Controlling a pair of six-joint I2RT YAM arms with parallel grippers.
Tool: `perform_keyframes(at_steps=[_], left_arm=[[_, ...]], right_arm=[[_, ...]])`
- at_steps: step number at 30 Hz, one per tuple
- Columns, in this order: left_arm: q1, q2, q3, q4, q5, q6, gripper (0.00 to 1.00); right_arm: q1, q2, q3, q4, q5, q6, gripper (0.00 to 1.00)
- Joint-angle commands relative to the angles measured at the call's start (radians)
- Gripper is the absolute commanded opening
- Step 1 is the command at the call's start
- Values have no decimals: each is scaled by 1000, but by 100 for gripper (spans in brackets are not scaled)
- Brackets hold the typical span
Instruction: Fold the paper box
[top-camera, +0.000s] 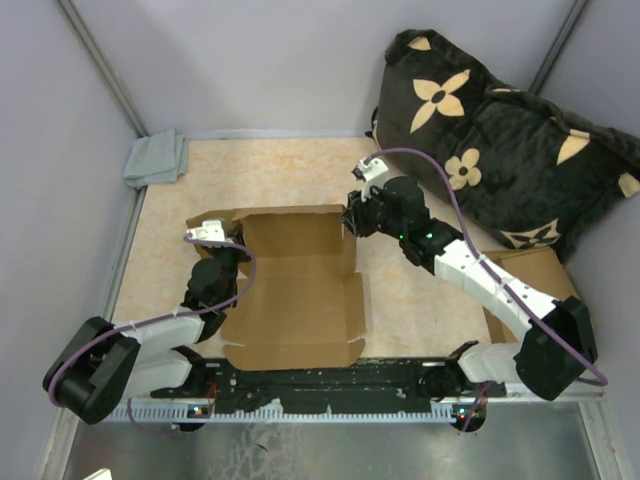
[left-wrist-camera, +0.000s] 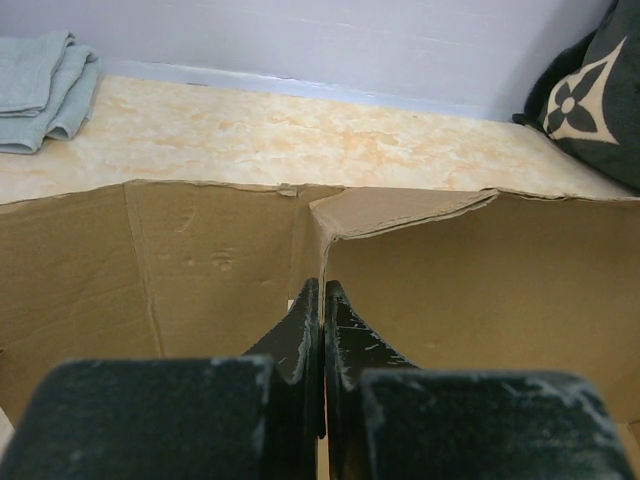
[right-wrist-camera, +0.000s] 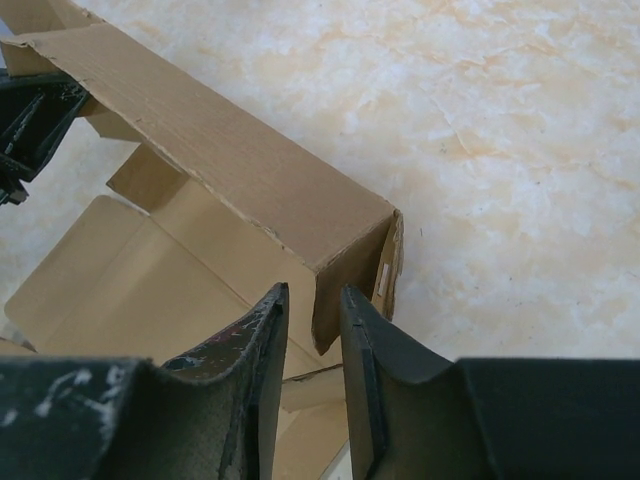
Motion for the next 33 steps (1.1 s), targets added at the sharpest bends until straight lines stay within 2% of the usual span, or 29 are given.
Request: perform_keyframes(at_steps=[1, 10, 13, 15, 17, 21, 26, 33], left_arm=[[-6, -2, 13, -44, -8, -4, 0], [-5, -49, 29, -101, -1, -13, 0], [-7, -58, 36, -123, -2, -17, 0], [-7, -72, 46, -151, 0, -27, 7], [-7, -95, 62, -208, 13, -45, 22], [-10, -171, 115, -361, 72, -114, 36], [-11, -265, 173, -541, 177, -189, 42], [-12, -312, 241, -692, 237, -243, 48]], right_arm=[[19, 11, 53, 6, 14, -8, 26], [37, 40, 59, 2, 94, 4, 11], [45, 46, 57, 7, 129, 8, 0], [49, 47, 56, 8, 155, 10, 0], [52, 46, 50, 18, 177, 10, 0], [54, 43, 32, 41, 197, 15, 0], [55, 43, 24, 58, 198, 25, 0], [58, 52, 28, 58, 197, 31, 0]])
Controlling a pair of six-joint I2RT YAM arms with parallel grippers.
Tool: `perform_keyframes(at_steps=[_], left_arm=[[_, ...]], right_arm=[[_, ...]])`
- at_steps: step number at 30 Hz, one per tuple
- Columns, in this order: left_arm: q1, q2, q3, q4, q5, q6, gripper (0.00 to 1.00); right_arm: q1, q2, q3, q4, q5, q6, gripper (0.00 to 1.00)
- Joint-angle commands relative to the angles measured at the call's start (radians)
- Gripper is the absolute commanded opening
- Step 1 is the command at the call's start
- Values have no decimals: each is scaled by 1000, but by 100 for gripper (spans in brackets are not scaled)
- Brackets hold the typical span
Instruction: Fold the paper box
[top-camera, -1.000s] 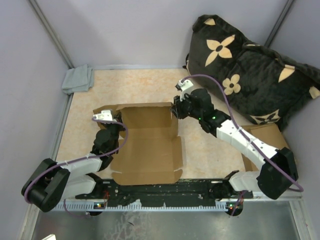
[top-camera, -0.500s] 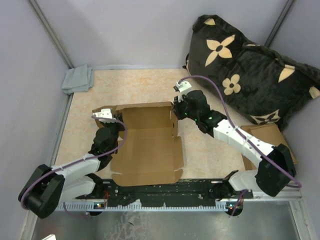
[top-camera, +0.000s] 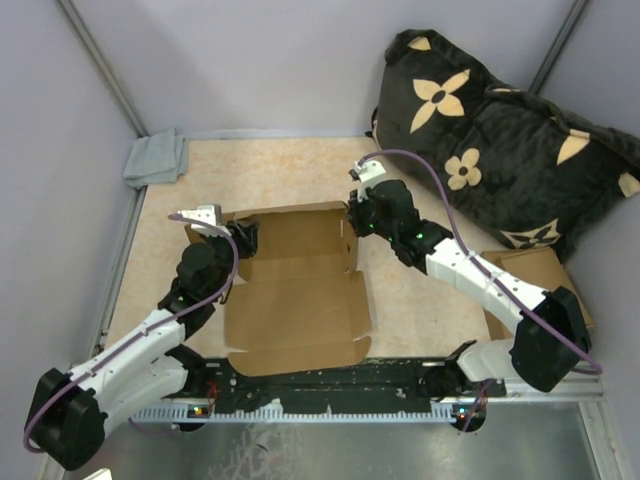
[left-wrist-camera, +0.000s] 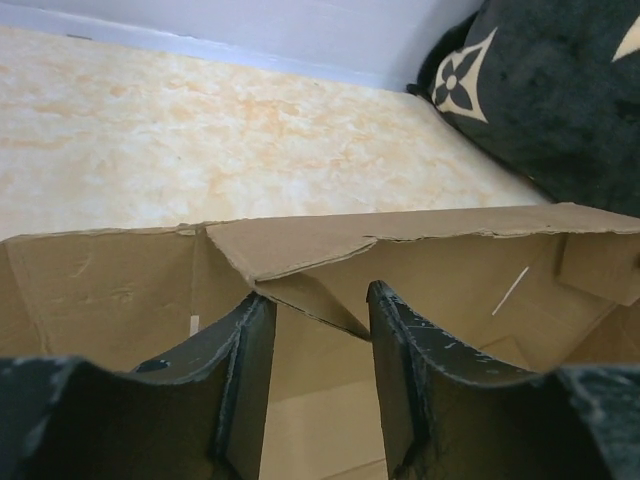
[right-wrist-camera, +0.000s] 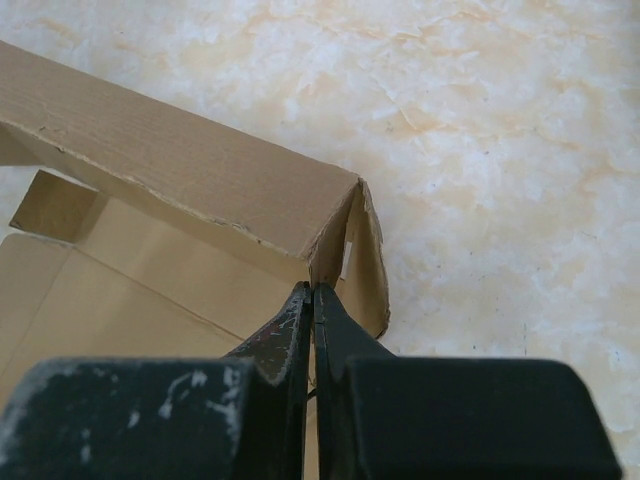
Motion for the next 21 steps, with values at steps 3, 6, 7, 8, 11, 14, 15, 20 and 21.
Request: perform_keyframes(at_steps=[3, 6, 7, 8, 11, 14, 15, 20, 21], left_arm=[[-6, -9, 87, -172, 70, -67, 51], [-7, 11, 136, -253, 66, -79, 60], [-7, 20, 150, -279, 61, -82, 63], [-7, 26, 164, -301, 54, -84, 65], [-7, 30, 198, -363, 34, -90, 67], [-7, 12, 222, -405, 25, -99, 67], [-6, 6, 229, -415, 28, -102, 67], [-6, -29, 244, -412, 54, -104, 63], [-7, -33, 251, -414, 62, -104, 63]], right_arm=[[18, 10, 30, 56, 13, 12, 0], [18, 11, 36, 49, 22, 17, 0], [18, 11, 38, 49, 26, 20, 0], [18, 10, 42, 47, 28, 21, 0], [18, 10, 51, 43, 36, 26, 0], [18, 17, 63, 31, 43, 29, 0], [19, 19, 68, 28, 45, 29, 0], [18, 31, 75, 24, 51, 33, 0], [18, 34, 77, 22, 52, 34, 0]])
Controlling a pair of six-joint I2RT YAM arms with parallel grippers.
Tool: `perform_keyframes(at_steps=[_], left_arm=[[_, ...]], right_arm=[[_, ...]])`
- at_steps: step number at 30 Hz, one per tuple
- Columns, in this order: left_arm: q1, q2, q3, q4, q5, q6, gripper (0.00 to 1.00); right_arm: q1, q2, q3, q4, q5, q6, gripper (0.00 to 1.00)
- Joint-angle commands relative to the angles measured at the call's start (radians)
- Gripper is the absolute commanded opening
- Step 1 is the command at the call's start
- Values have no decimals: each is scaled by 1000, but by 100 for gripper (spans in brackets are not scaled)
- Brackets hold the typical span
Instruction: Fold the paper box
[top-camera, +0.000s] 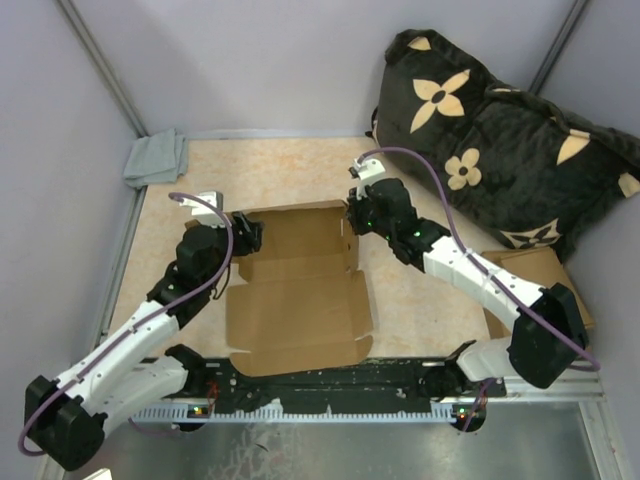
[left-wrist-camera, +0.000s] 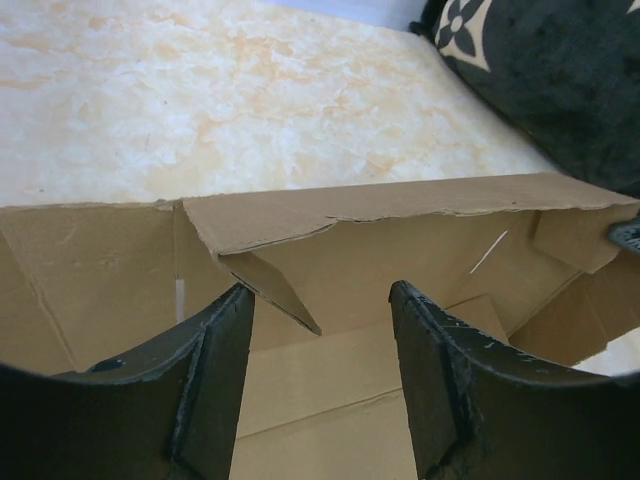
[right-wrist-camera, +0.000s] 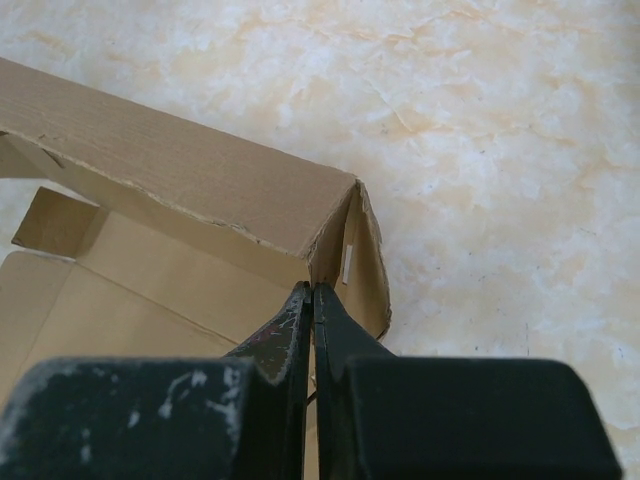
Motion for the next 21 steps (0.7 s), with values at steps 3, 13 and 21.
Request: perform_keyframes(at_steps=[3, 13, 21], left_arm=[[-5, -25, 92, -71, 33, -25, 63], [-5, -42, 174, -244, 62, -59, 64], [-4, -17, 133, -55, -6, 2, 64]], right_arm=[[13, 21, 70, 12, 31, 13, 0], [13, 50, 122, -30, 84, 57, 1], [13, 55, 109, -15, 57, 56, 1]])
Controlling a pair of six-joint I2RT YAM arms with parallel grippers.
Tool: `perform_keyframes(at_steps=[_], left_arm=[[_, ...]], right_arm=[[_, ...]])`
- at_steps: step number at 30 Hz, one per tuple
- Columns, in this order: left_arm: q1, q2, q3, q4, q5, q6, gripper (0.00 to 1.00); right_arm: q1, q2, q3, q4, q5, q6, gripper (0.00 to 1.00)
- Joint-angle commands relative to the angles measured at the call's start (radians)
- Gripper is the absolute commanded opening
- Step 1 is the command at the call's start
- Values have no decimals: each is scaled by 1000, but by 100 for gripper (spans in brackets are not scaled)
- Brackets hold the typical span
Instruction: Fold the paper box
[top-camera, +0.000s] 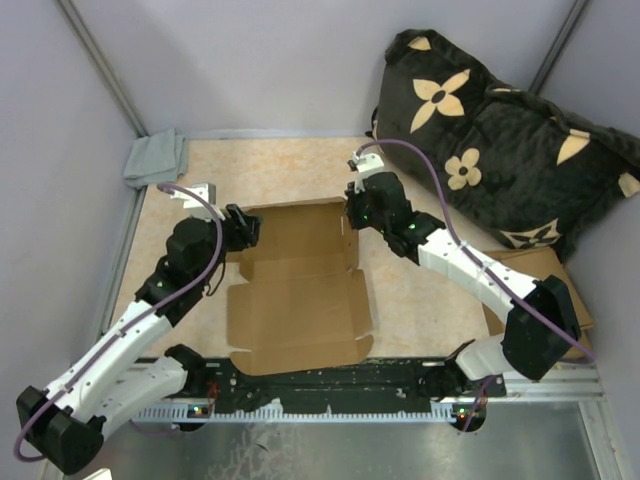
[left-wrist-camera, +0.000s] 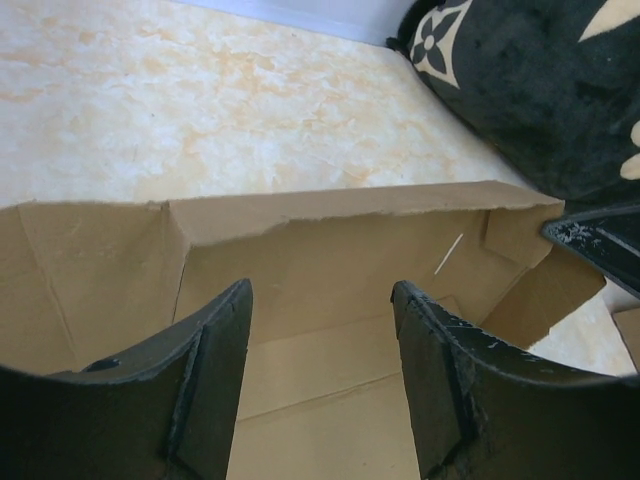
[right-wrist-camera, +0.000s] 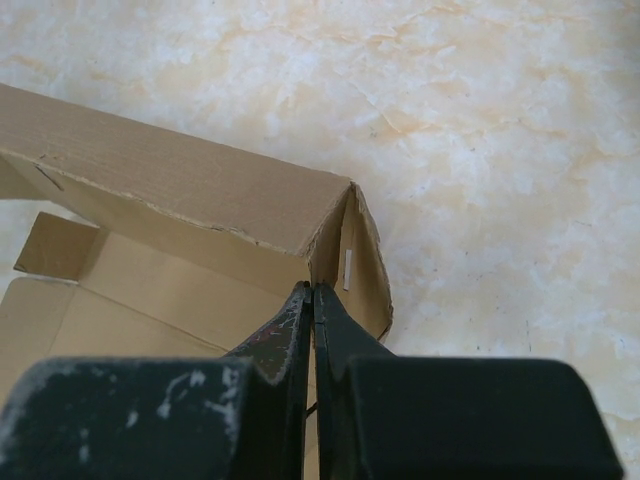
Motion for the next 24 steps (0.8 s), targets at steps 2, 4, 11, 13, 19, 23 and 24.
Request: perform_keyframes(at_steps=[2, 4, 11, 13, 19, 23, 24], left_arm=[[-4, 65, 43, 106, -44, 6, 64], [-4, 105, 71, 106, -48, -18, 63], [-4, 180, 147, 130, -48, -46, 60], [-4, 188, 146, 160, -42, -38, 59], [-4, 271, 137, 182, -51, 18, 57], [-4, 329, 114, 291, -58, 53, 57], [-4, 343, 107, 324, -64, 62, 57]], right_arm=[[11, 0, 33, 34, 4, 8, 2], [11, 0, 30, 38, 3, 8, 2], [11, -4, 24, 34, 3, 0, 2], [12, -4, 24, 33, 1, -2, 2], [11, 7, 30, 34, -23, -7, 3], [12, 17, 24, 42, -56, -7, 4], [11, 17, 19, 48, -64, -8, 4]])
